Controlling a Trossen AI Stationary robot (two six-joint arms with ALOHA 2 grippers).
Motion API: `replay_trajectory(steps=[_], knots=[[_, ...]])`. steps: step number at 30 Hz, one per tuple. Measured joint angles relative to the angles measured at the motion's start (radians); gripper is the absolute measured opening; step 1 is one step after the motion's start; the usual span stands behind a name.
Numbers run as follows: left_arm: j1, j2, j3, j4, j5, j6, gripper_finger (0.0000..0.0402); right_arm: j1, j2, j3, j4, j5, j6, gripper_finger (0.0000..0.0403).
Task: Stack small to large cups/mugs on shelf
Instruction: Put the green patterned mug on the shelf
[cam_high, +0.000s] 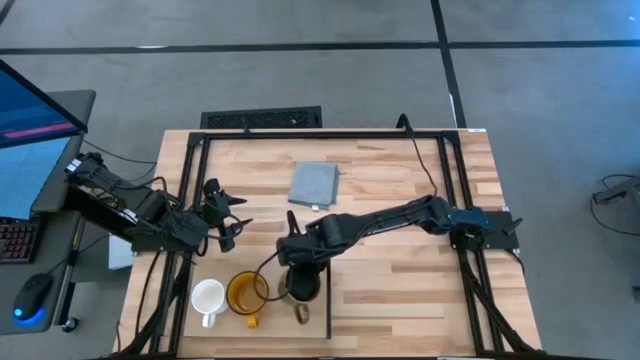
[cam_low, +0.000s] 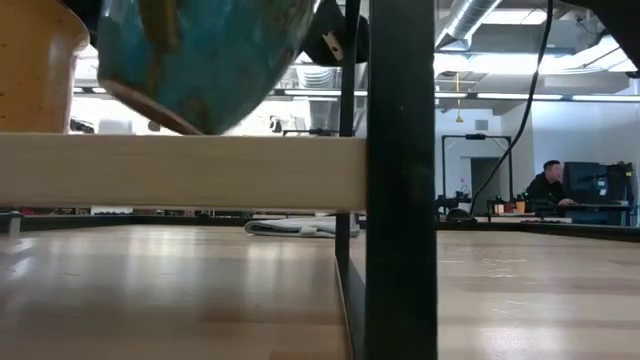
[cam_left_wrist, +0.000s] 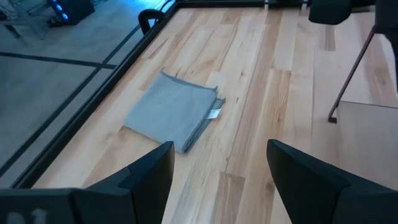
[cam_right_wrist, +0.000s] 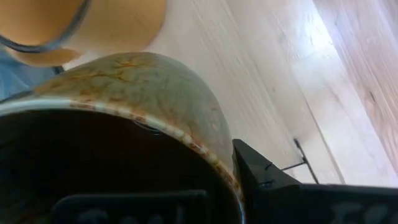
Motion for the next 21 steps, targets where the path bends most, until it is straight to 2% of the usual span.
replay_trajectory(steps=[21], knots=[[0.0,0.0,0.0,0.001,0.001,-0.026,0.0247,0.0,0.004,-0.001,-0.022,-0.007,0.0,0.0041]])
